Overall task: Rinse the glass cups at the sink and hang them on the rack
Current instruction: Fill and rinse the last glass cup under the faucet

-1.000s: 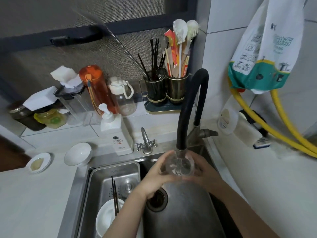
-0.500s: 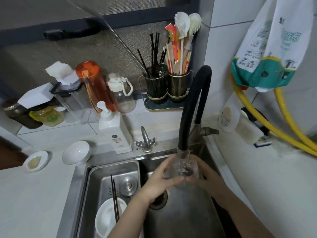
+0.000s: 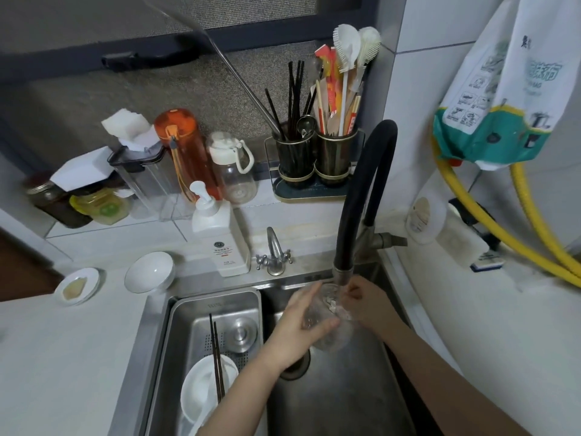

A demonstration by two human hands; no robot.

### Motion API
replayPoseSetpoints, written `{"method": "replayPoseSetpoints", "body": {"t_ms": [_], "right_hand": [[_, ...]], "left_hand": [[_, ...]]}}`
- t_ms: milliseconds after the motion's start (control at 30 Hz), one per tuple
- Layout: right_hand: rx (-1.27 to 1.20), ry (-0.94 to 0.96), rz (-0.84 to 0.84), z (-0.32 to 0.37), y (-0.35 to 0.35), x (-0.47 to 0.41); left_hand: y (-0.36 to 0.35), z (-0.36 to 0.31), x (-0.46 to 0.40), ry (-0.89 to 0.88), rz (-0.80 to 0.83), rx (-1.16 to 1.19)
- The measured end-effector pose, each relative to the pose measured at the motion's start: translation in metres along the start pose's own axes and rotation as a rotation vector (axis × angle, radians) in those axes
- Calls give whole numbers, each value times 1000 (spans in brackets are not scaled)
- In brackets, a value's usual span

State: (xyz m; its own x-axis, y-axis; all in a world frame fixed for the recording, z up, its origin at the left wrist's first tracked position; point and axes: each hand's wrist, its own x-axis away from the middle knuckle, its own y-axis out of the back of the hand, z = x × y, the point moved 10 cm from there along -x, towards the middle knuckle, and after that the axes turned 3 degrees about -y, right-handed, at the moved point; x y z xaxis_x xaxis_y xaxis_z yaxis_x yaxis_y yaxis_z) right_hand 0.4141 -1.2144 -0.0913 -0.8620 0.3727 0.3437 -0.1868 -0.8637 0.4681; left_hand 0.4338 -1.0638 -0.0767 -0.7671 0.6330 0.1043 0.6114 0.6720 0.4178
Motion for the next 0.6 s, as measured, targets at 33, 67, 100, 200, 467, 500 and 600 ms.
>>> {"method": "replayPoseSetpoints", "body": {"t_ms": [33, 67, 100, 200, 467, 500, 600], "right_hand": [[10, 16, -14, 3, 3, 1], [22, 25, -27, 7, 6, 2], [40, 29, -35, 9, 8, 4], [84, 26, -48, 8, 9, 6], [294, 38, 21, 11, -5, 13], [339, 51, 36, 13, -5, 14], [477, 108, 21, 23, 2, 13]], "left_hand": [[2, 0, 0, 1, 3, 9], [5, -1, 0, 1, 5, 14], [8, -4, -1, -6, 1, 18], [12, -17, -3, -68, -32, -38], [3, -35, -9, -134, 28, -569], [4, -35, -10, -131, 48, -547], [10, -38, -12, -122, 98, -455]]}}
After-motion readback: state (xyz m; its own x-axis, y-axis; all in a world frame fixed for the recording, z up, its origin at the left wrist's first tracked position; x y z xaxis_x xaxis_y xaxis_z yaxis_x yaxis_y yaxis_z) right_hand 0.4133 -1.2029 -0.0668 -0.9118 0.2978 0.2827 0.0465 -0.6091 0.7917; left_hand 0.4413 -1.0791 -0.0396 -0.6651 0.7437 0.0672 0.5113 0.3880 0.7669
